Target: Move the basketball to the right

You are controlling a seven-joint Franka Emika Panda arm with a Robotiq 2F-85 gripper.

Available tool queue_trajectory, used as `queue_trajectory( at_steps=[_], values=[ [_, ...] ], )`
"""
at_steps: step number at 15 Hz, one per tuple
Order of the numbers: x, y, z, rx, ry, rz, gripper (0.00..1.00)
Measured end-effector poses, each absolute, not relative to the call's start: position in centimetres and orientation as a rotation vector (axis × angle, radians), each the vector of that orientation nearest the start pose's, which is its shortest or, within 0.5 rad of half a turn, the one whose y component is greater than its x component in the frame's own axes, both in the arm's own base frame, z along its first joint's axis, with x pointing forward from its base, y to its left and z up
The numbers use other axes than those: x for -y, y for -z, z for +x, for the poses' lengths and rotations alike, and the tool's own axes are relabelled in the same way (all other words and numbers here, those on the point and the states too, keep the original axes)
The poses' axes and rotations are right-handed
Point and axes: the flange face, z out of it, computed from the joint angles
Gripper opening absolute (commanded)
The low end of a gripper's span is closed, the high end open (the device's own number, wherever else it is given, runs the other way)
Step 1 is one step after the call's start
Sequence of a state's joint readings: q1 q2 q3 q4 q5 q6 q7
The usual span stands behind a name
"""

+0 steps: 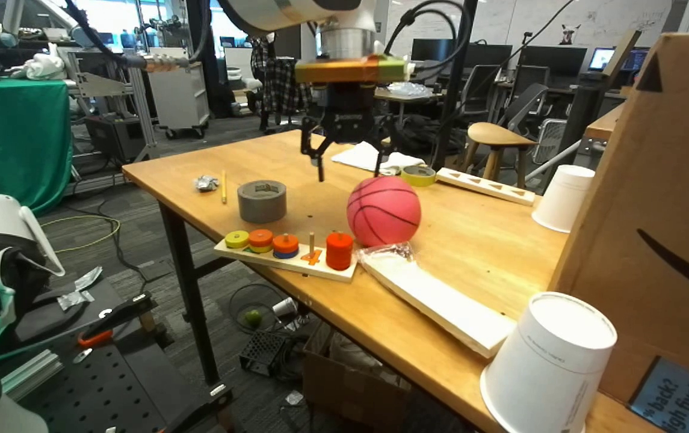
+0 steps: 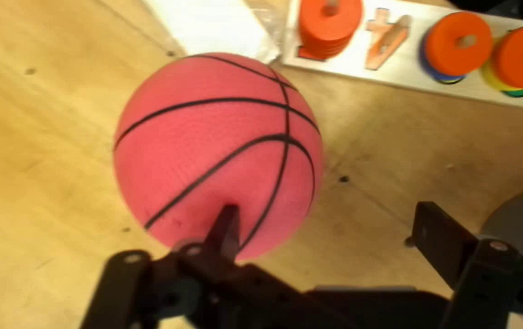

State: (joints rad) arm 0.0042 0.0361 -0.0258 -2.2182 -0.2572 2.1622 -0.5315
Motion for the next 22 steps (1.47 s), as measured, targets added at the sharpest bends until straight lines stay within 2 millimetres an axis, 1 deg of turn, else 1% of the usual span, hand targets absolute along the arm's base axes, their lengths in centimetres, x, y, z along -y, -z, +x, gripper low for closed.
queue_trajectory(
  at_steps=[1,3,5,7,8,10,15,17,19,22],
  values=[
    [3.1,-37.2,53.6,1.084,-0.201,-3.177,1.00],
    [4.6,-40.6,55.4,1.070,-0.135,-3.255,1.00],
    [5.5,-43.1,56.1,1.036,-0.100,-3.286,1.00],
    [5.5,-44.5,55.8,0.989,-0.075,-3.278,1.00],
    [5.2,-44.9,55.5,0.958,-0.069,-3.258,1.00],
    [3.9,-45.6,54.9,0.898,-0.056,-3.186,1.00],
    [-0.9,-46.4,54.1,0.848,0.010,-3.007,1.00],
    [-2.3,-46.5,54.0,0.852,0.019,-2.967,1.00],
    [-3.2,-46.4,53.9,0.860,0.021,-2.940,1.00],
    [-4.1,-46.4,53.7,0.883,0.010,-2.910,1.00]
  ],
)
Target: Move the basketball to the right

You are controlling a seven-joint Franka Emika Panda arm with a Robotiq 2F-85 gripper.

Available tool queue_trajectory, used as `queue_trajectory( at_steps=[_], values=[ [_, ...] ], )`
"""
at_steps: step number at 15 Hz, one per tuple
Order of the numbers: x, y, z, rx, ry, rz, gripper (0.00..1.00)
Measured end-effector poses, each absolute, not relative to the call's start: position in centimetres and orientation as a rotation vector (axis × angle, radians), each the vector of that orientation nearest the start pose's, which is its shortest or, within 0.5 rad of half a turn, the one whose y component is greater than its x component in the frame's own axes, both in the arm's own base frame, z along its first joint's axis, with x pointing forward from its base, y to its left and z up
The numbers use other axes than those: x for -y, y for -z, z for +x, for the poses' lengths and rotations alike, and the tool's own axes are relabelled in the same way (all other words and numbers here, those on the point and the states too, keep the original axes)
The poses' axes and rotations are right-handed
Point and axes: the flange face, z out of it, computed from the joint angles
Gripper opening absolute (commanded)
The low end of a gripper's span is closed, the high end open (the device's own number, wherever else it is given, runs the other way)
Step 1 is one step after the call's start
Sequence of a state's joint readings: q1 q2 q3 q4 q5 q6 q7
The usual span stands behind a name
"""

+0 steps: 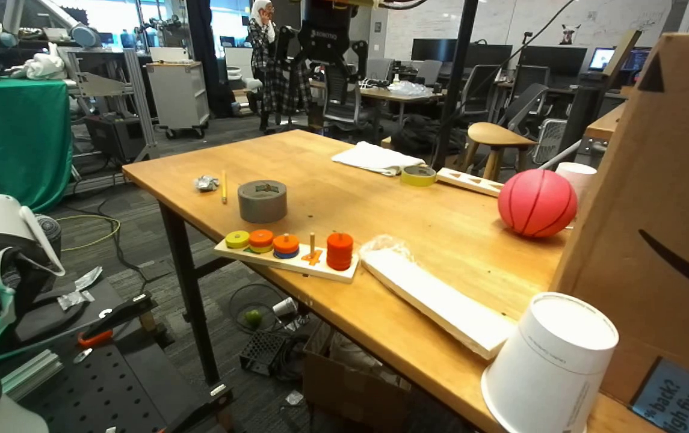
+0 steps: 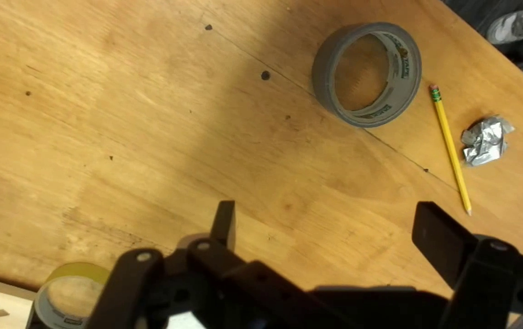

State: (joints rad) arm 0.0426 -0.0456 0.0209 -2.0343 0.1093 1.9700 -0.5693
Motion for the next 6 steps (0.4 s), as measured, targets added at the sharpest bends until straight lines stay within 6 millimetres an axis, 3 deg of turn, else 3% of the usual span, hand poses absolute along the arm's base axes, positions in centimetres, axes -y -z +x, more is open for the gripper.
queue_trajectory(
  at_steps=[6],
  values=[
    [-5.7,-46.2,53.4,0.924,-0.027,-2.890,1.00]
  ],
)
